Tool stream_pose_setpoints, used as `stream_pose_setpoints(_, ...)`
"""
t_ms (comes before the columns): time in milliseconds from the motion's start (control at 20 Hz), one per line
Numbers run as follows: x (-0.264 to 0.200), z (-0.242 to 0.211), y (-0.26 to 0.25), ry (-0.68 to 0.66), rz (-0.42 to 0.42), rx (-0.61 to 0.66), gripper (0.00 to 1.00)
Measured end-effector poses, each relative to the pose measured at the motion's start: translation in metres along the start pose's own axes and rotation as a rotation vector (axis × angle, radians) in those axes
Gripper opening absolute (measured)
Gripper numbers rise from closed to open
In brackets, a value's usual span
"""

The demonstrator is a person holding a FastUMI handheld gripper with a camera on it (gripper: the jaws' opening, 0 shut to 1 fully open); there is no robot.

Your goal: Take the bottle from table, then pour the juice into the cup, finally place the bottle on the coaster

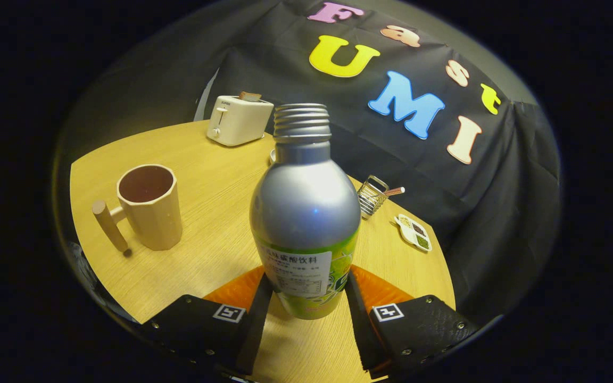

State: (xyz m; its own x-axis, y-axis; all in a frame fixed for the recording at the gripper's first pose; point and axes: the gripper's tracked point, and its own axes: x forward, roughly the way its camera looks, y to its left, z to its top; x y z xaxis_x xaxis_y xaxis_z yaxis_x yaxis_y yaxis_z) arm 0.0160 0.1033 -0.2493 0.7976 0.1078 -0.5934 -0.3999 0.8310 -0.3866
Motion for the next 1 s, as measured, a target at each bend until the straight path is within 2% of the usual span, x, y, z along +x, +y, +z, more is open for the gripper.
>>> stream_pose_setpoints(750, 0.003, 0.027, 0.011, 0.066, -0.066, -0.356, 0.72)
stream_pose_setpoints(1000, 0.008, 0.030, 0.020, 0.108, -0.047, -0.475, 0.72)
